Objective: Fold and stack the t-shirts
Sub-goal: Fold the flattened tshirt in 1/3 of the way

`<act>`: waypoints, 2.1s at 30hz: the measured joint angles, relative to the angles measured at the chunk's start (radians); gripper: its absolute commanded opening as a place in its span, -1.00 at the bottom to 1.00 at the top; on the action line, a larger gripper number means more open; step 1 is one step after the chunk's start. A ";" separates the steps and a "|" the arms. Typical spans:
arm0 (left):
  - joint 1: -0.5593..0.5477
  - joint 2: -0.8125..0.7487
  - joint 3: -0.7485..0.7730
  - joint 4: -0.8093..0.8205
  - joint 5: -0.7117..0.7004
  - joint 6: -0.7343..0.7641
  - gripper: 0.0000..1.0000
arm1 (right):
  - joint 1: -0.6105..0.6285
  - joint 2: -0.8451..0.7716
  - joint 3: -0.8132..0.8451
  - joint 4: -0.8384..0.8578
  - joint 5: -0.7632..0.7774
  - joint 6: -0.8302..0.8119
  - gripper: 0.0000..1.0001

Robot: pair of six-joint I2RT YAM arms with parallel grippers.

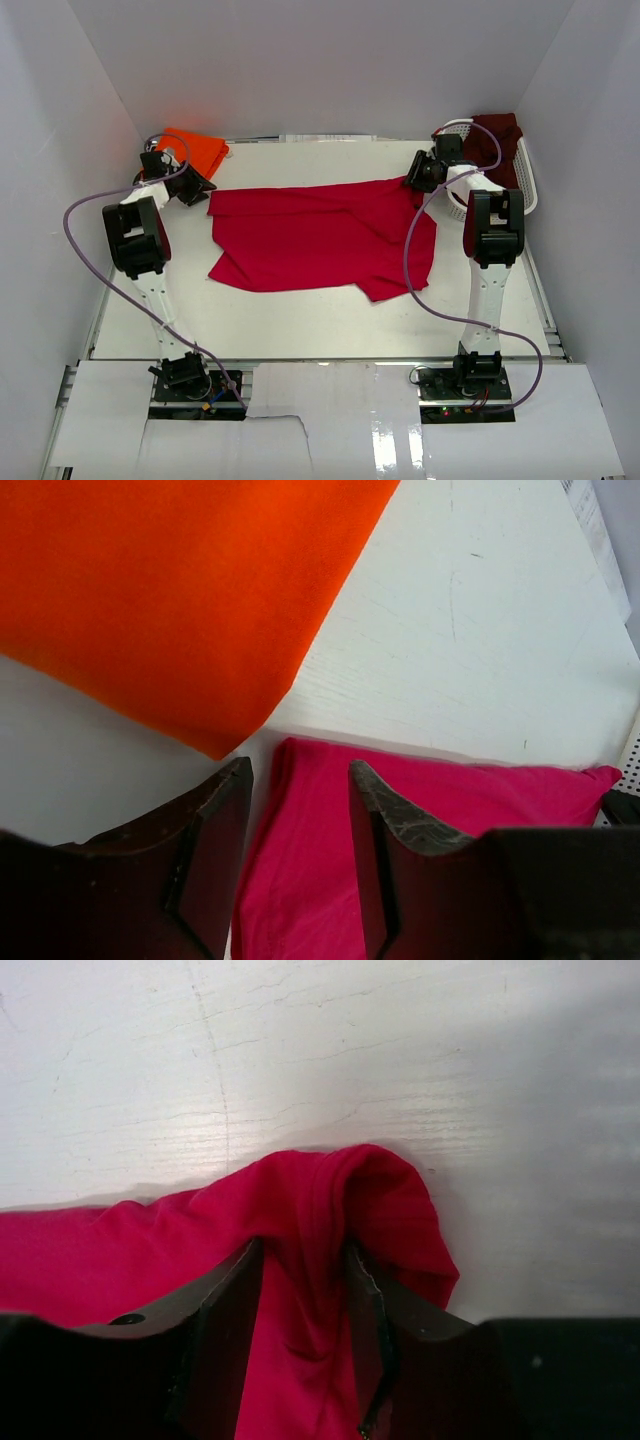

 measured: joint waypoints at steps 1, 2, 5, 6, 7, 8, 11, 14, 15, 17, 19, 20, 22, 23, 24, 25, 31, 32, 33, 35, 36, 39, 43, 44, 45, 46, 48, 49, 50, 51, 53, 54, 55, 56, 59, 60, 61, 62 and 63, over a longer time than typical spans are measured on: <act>0.000 -0.003 0.000 -0.006 -0.003 0.000 0.11 | 0.000 -0.001 0.000 0.000 0.000 -0.005 -0.06; 0.001 -0.006 0.000 -0.012 -0.008 0.001 0.11 | 0.001 -0.003 0.000 -0.002 0.002 -0.013 -0.02; 0.005 -0.026 -0.001 -0.038 -0.028 0.003 0.12 | 0.001 -0.015 0.000 -0.014 0.013 -0.032 0.01; 0.007 -0.035 -0.001 -0.048 -0.035 0.003 0.12 | 0.001 -0.024 0.000 -0.021 0.018 -0.040 0.01; 0.009 -0.048 -0.002 -0.063 -0.047 0.003 0.12 | 0.001 -0.035 -0.002 -0.027 0.023 -0.047 0.01; 0.012 -0.064 -0.005 -0.079 -0.056 0.004 0.13 | 0.001 -0.048 -0.003 -0.031 0.027 -0.050 0.01; 0.018 -0.142 -0.032 -0.139 -0.093 0.013 0.15 | 0.004 -0.129 -0.034 -0.039 0.037 -0.077 0.02; 0.021 -0.275 -0.099 -0.177 -0.114 0.027 0.20 | 0.013 -0.229 -0.071 -0.052 0.048 -0.108 0.06; 0.022 -0.327 -0.125 -0.193 -0.119 0.031 0.20 | 0.018 -0.264 -0.077 -0.062 0.047 -0.123 0.06; 0.023 -0.422 -0.170 -0.219 -0.121 0.040 0.20 | 0.032 -0.307 -0.073 -0.074 0.032 -0.153 0.06; 0.022 -0.509 -0.224 -0.229 -0.116 0.047 0.20 | 0.057 -0.320 -0.054 -0.092 0.016 -0.183 0.06; 0.020 -0.549 -0.255 -0.233 -0.109 0.050 0.21 | 0.074 -0.315 -0.040 -0.105 0.005 -0.203 0.06; 0.016 -0.616 -0.328 -0.246 -0.097 0.050 0.20 | 0.112 -0.293 -0.015 -0.138 -0.020 -0.232 0.06; 0.013 -0.638 -0.360 -0.250 -0.092 0.050 0.20 | 0.134 -0.278 -0.008 -0.152 -0.033 -0.244 0.06; 0.009 -0.660 -0.399 -0.254 -0.084 0.050 0.20 | 0.152 -0.263 -0.007 -0.161 -0.046 -0.254 0.07; 0.005 -0.678 -0.435 -0.264 -0.079 0.051 0.20 | 0.167 -0.249 -0.008 -0.172 -0.059 -0.260 0.07; -0.008 -0.733 -0.574 -0.320 -0.068 0.055 0.25 | 0.226 -0.143 -0.007 -0.205 -0.146 -0.277 0.07; -0.007 -0.742 -0.584 -0.327 -0.065 0.053 0.25 | 0.225 -0.127 -0.007 -0.207 -0.156 -0.277 0.07; -0.007 -0.750 -0.592 -0.330 -0.060 0.051 0.26 | 0.223 -0.113 -0.006 -0.210 -0.161 -0.278 0.07; -0.007 -0.767 -0.607 -0.330 -0.045 0.043 0.26 | 0.219 -0.089 -0.002 -0.217 -0.171 -0.280 0.07; -0.007 -0.774 -0.614 -0.330 -0.038 0.040 0.26 | 0.217 -0.079 0.000 -0.218 -0.175 -0.281 0.07; -0.007 -0.779 -0.632 -0.328 -0.013 0.025 0.27 | 0.216 -0.064 0.001 -0.224 -0.184 -0.282 0.07; -0.007 -0.779 -0.666 -0.325 0.012 0.008 0.27 | 0.216 -0.060 0.001 -0.225 -0.196 -0.284 0.07; -0.007 -0.779 -0.674 -0.323 0.014 0.003 0.27 | 0.216 -0.060 0.001 -0.225 -0.198 -0.284 0.07; -0.007 -0.779 -0.681 -0.324 0.019 0.000 0.27 | 0.216 -0.060 0.000 -0.224 -0.201 -0.284 0.06; -0.007 -0.779 -0.688 -0.323 0.024 -0.002 0.27 | 0.216 -0.059 0.000 -0.222 -0.205 -0.284 -0.11; -0.007 -0.781 -0.701 -0.321 0.031 -0.007 0.27 | 0.217 -0.058 0.000 -0.216 -0.212 -0.286 -0.28; -0.007 -0.785 -0.709 -0.320 0.034 -0.008 0.27 | 0.217 -0.058 -0.001 -0.213 -0.216 -0.286 -0.33; -0.007 -0.789 -0.713 -0.323 0.035 -0.009 0.27 | 0.217 -0.058 -0.001 -0.209 -0.220 -0.285 -0.33; -0.007 -0.793 -0.717 -0.323 0.037 -0.010 0.27 | 0.217 -0.057 -0.001 -0.204 -0.225 -0.282 -0.31; -0.007 -0.803 -0.721 -0.324 0.040 -0.010 0.27 | 0.217 -0.055 -0.002 -0.200 -0.233 -0.280 -0.28; -0.007 -0.806 -0.721 -0.324 0.042 -0.010 0.27 | 0.217 -0.054 -0.003 -0.196 -0.237 -0.280 -0.28; -0.007 -0.809 -0.721 -0.323 0.043 -0.010 0.27 | 0.217 -0.053 -0.005 -0.193 -0.240 -0.280 -0.28; -0.007 -0.811 -0.721 -0.324 0.045 -0.009 0.27 | 0.217 -0.053 -0.009 -0.187 -0.243 -0.280 -0.28; -0.007 -0.815 -0.721 -0.324 0.046 -0.008 0.27 | 0.217 -0.047 -0.010 -0.180 -0.247 -0.280 -0.34; -0.007 -0.816 -0.721 -0.325 0.046 -0.008 0.27 | 0.217 -0.045 -0.010 -0.178 -0.249 -0.280 -0.52; -0.007 -0.816 -0.721 -0.325 0.047 -0.008 0.27 | 0.217 -0.043 -0.010 -0.178 -0.251 -0.278 -0.65; -0.007 -0.816 -0.721 -0.324 0.048 -0.008 0.27 | 0.217 -0.042 -0.010 -0.177 -0.254 -0.279 -0.77; -0.007 -0.816 -0.721 -0.325 0.049 -0.008 0.27 | 0.217 -0.040 -0.010 -0.177 -0.257 -0.278 -0.84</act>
